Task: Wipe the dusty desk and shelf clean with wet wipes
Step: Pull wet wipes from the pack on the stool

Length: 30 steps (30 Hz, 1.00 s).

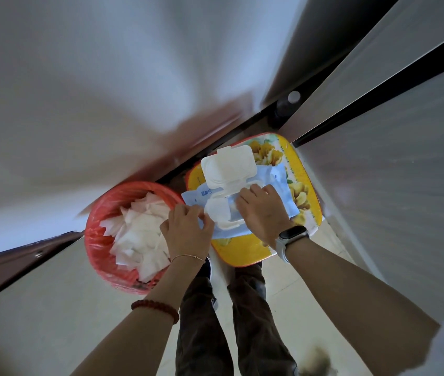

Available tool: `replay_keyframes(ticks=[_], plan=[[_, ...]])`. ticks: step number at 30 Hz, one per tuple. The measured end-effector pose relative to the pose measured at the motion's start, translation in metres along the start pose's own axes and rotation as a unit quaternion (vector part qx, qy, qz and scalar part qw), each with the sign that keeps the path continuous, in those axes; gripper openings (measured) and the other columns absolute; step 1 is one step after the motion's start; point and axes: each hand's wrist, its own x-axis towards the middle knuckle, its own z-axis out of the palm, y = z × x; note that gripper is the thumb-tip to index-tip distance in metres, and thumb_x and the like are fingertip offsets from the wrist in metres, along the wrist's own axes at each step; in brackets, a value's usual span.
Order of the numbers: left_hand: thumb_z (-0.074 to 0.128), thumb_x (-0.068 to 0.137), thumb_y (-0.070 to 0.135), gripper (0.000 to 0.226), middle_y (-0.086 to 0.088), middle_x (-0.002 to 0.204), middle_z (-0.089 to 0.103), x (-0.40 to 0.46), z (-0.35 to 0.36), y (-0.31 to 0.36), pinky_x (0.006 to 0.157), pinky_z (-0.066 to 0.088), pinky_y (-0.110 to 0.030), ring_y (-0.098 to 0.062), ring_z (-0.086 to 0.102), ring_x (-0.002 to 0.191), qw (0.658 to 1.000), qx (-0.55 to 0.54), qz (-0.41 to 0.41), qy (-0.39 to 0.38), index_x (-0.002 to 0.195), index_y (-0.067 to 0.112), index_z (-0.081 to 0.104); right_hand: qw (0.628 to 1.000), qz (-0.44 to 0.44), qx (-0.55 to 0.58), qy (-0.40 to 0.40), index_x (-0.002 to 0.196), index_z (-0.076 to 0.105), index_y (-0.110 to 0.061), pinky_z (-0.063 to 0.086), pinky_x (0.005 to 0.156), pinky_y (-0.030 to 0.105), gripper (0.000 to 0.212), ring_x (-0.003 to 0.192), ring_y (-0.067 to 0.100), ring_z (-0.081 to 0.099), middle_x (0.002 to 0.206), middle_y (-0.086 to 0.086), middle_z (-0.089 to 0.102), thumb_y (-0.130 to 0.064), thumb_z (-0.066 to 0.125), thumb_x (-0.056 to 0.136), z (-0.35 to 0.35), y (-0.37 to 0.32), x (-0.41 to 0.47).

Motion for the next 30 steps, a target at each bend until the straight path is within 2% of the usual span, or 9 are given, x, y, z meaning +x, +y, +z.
replay_keyframes(ticks=[4,7,15,19,23,25,30], plan=[[0.053,0.085,0.019,0.018,-0.015,0.098,0.053,0.001,0.002,-0.001,0.088,0.030,-0.041,-0.032,0.047,0.100,1.000,0.002,-0.007,0.000,0.094,0.005,0.062,0.999,-0.032,-0.010,0.004,0.054,0.051,-0.011,0.027,0.048,0.028,0.033,0.049,0.023,0.045,0.055,0.005,0.048,0.004,0.026,0.069,0.004,0.004,0.001],[0.053,0.086,0.019,0.017,-0.014,0.099,0.052,0.001,0.004,-0.002,0.088,0.030,-0.041,-0.031,0.047,0.099,1.000,-0.001,-0.008,0.002,0.092,0.006,0.062,0.999,-0.046,-0.022,0.012,0.056,0.052,-0.011,0.030,0.048,0.028,0.028,0.051,0.022,0.045,0.057,0.004,0.048,0.003,0.034,0.072,0.009,0.007,0.002],[0.053,0.086,0.019,0.018,-0.014,0.100,0.052,-0.001,0.004,-0.003,0.090,0.029,-0.040,-0.029,0.048,0.099,1.000,-0.018,-0.004,0.002,0.095,0.006,0.062,0.999,-0.023,-0.024,0.015,0.056,0.052,-0.011,0.032,0.048,0.028,0.031,0.051,0.022,0.046,0.055,0.005,0.048,0.003,0.031,0.074,0.009,0.004,0.003],[0.053,0.087,0.020,0.019,-0.014,0.099,0.051,-0.002,0.005,-0.004,0.089,0.030,-0.042,-0.030,0.047,0.100,1.000,-0.019,-0.006,-0.005,0.095,0.006,0.062,0.998,-0.031,0.037,0.034,0.064,0.056,-0.009,0.031,0.052,0.030,0.018,0.058,0.024,0.051,0.063,0.007,0.055,-0.004,0.044,0.077,0.010,0.012,-0.011],[0.054,0.086,0.019,0.017,-0.014,0.099,0.051,-0.003,0.007,-0.005,0.090,0.030,-0.042,-0.030,0.047,0.102,1.000,-0.027,-0.011,-0.006,0.093,0.006,0.062,0.993,0.066,0.092,0.028,0.077,0.062,-0.009,0.029,0.064,0.031,0.023,0.069,0.028,0.057,0.077,0.006,0.062,-0.019,0.043,0.085,0.012,0.011,-0.031],[0.054,0.086,0.019,0.017,-0.014,0.100,0.051,-0.003,0.007,-0.005,0.091,0.030,-0.041,-0.030,0.047,0.103,0.999,-0.029,-0.012,-0.007,0.094,0.006,0.062,0.988,0.104,0.112,0.023,0.076,0.061,-0.010,0.029,0.062,0.031,0.022,0.067,0.028,0.057,0.074,0.006,0.061,-0.018,0.042,0.084,0.011,0.006,-0.029],[0.054,0.086,0.019,0.017,-0.015,0.102,0.051,-0.003,0.007,-0.005,0.091,0.030,-0.041,-0.030,0.047,0.103,0.999,-0.036,-0.011,-0.009,0.094,0.006,0.062,0.988,0.133,0.082,-0.001,0.071,0.058,-0.013,0.041,0.053,0.033,0.022,0.064,0.024,0.053,0.069,0.002,0.058,-0.021,0.041,0.082,0.008,-0.001,-0.018]])
